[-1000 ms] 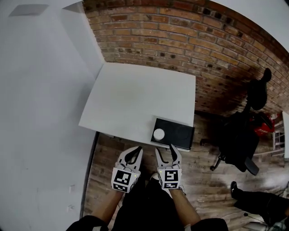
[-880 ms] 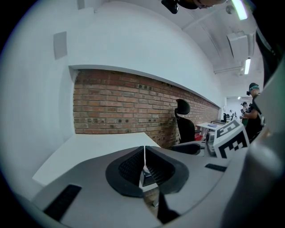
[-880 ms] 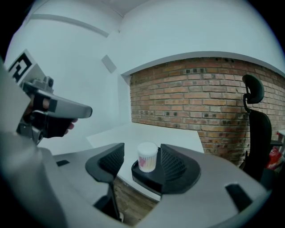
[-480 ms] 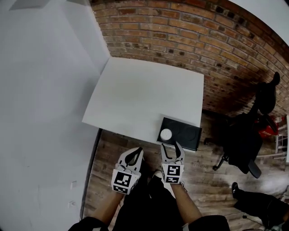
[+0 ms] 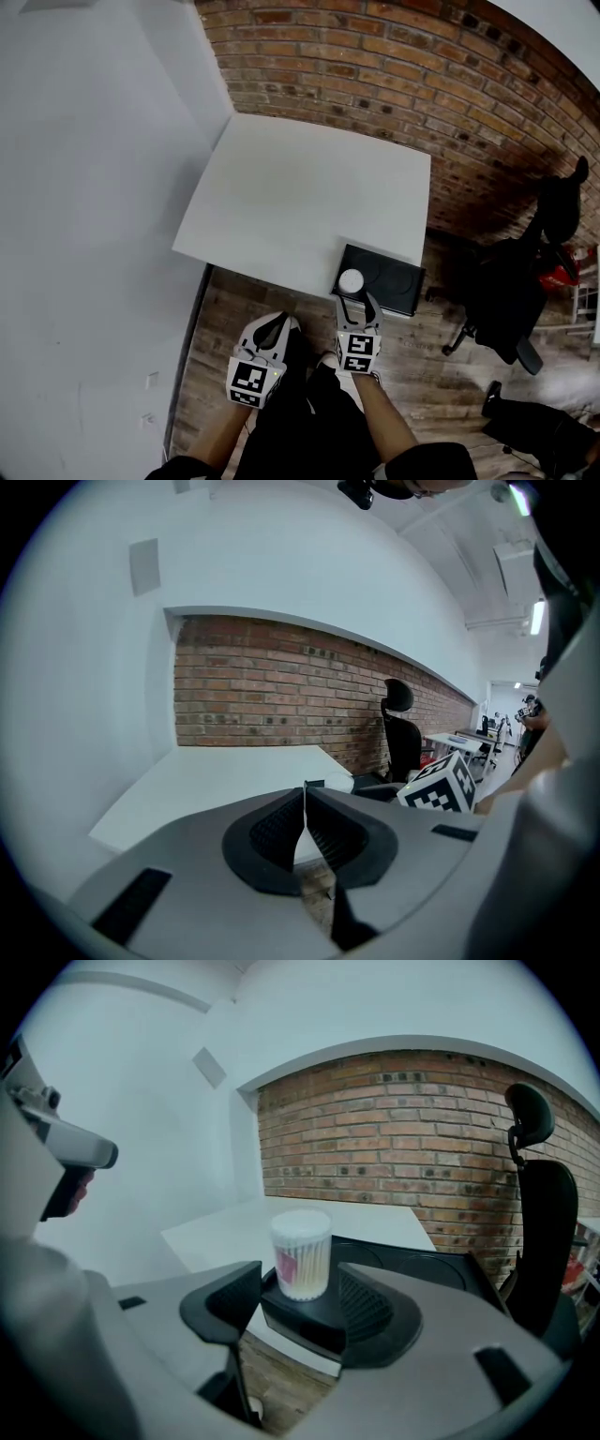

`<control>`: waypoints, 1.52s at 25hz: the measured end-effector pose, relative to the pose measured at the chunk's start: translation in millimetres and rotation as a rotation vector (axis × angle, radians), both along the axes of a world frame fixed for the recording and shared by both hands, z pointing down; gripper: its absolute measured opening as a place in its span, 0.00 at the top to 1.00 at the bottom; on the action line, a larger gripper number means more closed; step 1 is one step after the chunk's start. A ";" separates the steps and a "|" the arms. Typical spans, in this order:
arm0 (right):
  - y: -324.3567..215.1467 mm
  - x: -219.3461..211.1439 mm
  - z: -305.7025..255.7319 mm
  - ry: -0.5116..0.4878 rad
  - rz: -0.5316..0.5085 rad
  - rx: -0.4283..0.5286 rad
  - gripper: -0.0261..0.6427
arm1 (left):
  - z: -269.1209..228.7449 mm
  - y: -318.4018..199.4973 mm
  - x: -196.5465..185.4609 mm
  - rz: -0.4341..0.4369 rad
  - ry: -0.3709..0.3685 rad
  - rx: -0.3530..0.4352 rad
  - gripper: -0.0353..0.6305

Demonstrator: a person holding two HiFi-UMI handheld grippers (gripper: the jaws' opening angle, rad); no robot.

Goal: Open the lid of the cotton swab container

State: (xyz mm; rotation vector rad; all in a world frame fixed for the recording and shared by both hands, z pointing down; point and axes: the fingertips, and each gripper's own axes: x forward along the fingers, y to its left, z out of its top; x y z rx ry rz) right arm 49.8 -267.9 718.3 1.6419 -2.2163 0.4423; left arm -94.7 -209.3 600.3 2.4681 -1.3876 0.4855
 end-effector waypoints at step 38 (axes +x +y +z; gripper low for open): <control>-34.5 -6.3 16.4 0.050 -0.017 -0.003 0.60 | 22.9 -5.0 -23.5 -0.026 0.002 -0.056 0.92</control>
